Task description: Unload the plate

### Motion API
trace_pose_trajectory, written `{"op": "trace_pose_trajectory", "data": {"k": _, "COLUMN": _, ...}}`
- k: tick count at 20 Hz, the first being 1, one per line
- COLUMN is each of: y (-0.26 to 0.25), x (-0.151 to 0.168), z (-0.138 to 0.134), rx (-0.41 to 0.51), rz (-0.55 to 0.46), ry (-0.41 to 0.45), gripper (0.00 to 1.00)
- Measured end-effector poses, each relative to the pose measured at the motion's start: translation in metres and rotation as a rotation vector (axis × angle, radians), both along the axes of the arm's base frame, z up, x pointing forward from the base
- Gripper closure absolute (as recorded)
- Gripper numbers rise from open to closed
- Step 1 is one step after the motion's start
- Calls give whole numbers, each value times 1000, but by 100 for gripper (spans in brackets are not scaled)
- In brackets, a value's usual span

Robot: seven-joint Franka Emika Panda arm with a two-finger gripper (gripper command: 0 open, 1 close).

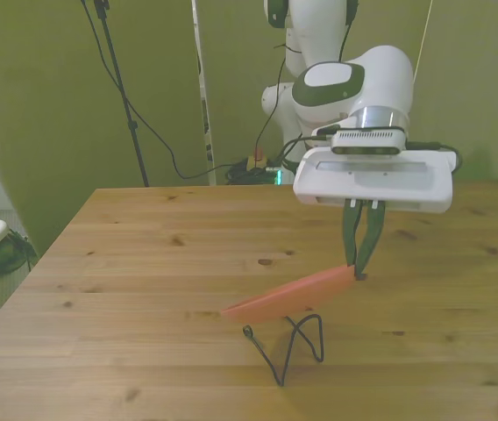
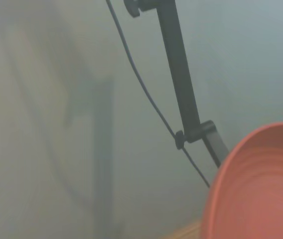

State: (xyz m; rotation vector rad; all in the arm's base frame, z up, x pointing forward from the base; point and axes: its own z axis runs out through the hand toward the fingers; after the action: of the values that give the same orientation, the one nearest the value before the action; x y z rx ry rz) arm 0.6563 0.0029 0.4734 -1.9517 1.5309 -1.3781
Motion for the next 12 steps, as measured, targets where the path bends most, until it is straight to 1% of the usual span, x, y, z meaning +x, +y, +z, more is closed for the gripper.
{"op": "trace_pose_trajectory", "data": {"k": 3, "y": 10, "x": -24, "z": 18, "rx": -6, "rz": 2, "ry": -6, "gripper": 100}}
{"op": "trace_pose_trajectory", "data": {"k": 6, "y": 36, "x": -61, "z": 34, "rx": -34, "rz": 3, "ry": 21, "gripper": 100}}
{"op": "trace_pose_trajectory", "data": {"k": 8, "y": 59, "x": -89, "z": 39, "rx": -52, "rz": 0, "ry": 70, "gripper": 100}}
{"op": "trace_pose_trajectory", "data": {"k": 10, "y": 81, "x": -113, "z": 37, "rx": -71, "rz": -3, "ry": 145, "gripper": 100}}
{"op": "trace_pose_trajectory", "data": {"k": 12, "y": 101, "x": -130, "z": 20, "rx": -73, "rz": 14, "ry": 250, "gripper": 100}}
